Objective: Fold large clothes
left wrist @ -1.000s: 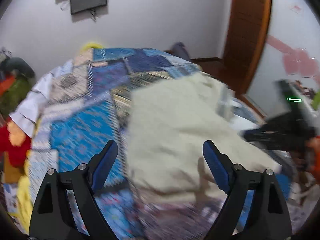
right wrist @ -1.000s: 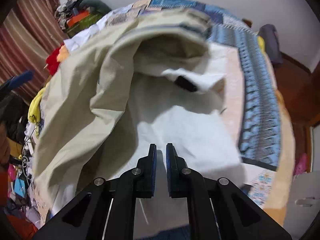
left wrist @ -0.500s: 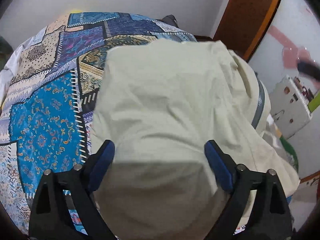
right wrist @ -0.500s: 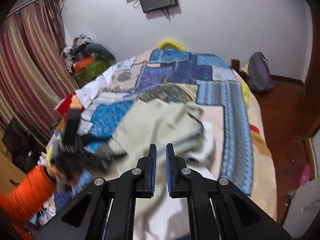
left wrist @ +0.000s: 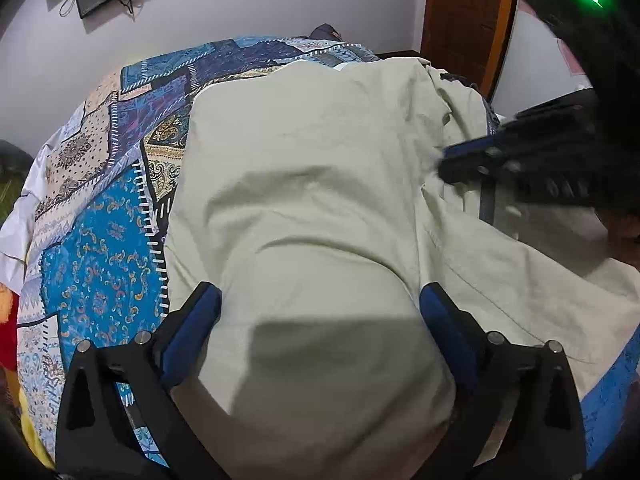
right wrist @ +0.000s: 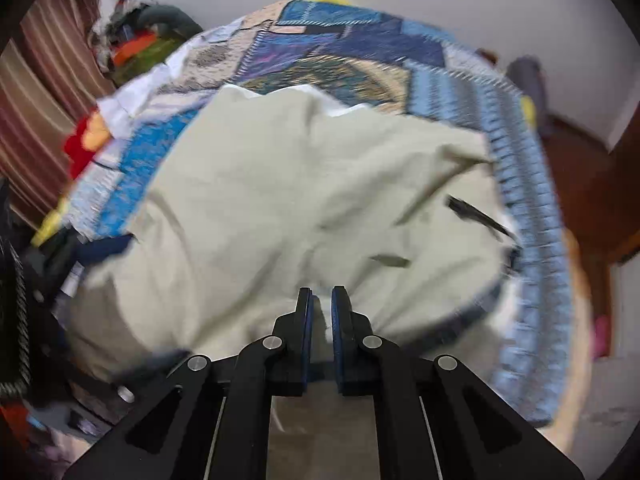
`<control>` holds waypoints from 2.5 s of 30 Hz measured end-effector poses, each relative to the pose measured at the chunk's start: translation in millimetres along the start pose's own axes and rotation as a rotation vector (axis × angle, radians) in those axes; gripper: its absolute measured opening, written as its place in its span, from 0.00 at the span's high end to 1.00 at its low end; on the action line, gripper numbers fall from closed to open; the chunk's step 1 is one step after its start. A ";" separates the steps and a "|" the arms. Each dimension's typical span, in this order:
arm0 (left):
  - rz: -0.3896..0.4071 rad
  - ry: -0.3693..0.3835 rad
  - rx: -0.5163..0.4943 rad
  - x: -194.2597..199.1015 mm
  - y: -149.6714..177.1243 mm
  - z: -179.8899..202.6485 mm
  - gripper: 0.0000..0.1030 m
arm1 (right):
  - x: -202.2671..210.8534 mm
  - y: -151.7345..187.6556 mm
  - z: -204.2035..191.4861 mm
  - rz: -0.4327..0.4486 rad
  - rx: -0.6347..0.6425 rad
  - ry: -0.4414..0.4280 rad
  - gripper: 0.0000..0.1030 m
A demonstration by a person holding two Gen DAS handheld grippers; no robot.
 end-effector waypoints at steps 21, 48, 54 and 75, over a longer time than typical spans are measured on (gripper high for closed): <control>0.026 -0.022 -0.003 8.3 8.3 9.5 0.01 | 48.0 58.8 32.9 -0.024 -0.011 0.083 0.95; -0.142 0.412 0.544 -6.7 -3.2 -123.5 0.00 | 109.0 134.9 90.3 -0.004 -0.549 -0.221 0.95; -0.231 0.708 0.666 -55.4 -0.8 -92.4 0.00 | 63.3 145.6 84.0 -0.088 -0.645 -0.274 0.95; -0.137 0.663 0.769 -16.5 37.7 -91.6 0.13 | -36.9 35.6 10.1 -0.142 -0.549 -0.495 0.96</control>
Point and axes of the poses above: each gripper's, at about its wrist camera, not at the fingertips, and x roughly against the way its jaws point, z to its right, y to its underside, the point moved 8 cm from there along -x, roughly the way its jaws point, and after that the axes turned 3 degrees about z, right-handed, at the moved point
